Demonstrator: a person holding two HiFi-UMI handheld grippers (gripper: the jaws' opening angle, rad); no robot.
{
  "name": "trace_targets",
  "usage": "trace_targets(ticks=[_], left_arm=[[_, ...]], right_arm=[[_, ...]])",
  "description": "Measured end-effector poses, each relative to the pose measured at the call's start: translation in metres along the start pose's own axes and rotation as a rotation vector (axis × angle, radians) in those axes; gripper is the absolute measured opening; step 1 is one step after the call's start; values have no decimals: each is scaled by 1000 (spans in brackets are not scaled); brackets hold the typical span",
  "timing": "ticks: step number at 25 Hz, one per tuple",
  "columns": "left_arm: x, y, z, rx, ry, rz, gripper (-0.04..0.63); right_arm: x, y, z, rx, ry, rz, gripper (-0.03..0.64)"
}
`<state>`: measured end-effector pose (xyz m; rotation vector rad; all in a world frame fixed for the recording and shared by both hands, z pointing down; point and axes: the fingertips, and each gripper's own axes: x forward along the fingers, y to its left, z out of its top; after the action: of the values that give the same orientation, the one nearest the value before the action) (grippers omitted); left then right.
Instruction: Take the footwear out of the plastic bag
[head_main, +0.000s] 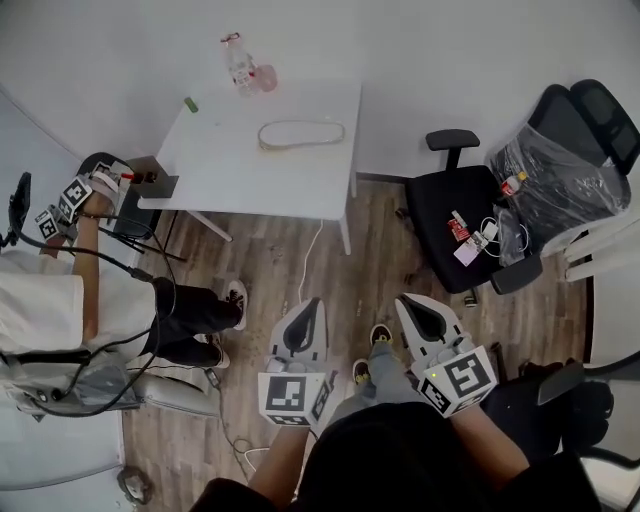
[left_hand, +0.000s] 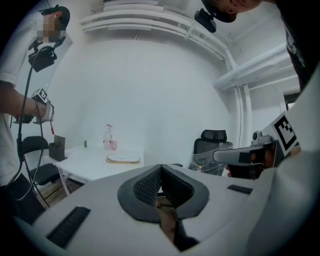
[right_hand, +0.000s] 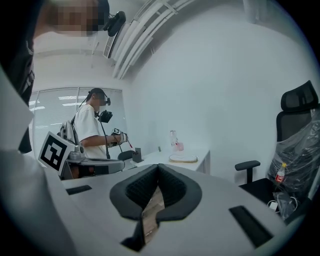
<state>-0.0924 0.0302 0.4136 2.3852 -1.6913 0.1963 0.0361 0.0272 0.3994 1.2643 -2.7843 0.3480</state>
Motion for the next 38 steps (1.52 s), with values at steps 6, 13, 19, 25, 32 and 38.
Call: trace_targets(ticks=[6,13,19,25,32,38], left_arm=[[54,5,15,-7,5,-39,21],[108,-3,44,38,-23,-59,21],[137,-15,54,76,-26,-47,21],[153,-13,51,81,-19,-8,21],[162,-2,46,80,5,-3,21],[187,28,40,47,33,2,21]], right_arm=[[33,-34,9,5,2,-11,17],[59,-76,29,2,-45,3,17],[85,-101,42,10,-70,46,17],[102,-116,39,17,-68,94,17],[120,-131,28,47,-44,82,17],[157,-143,25,53,-6,78,17]])
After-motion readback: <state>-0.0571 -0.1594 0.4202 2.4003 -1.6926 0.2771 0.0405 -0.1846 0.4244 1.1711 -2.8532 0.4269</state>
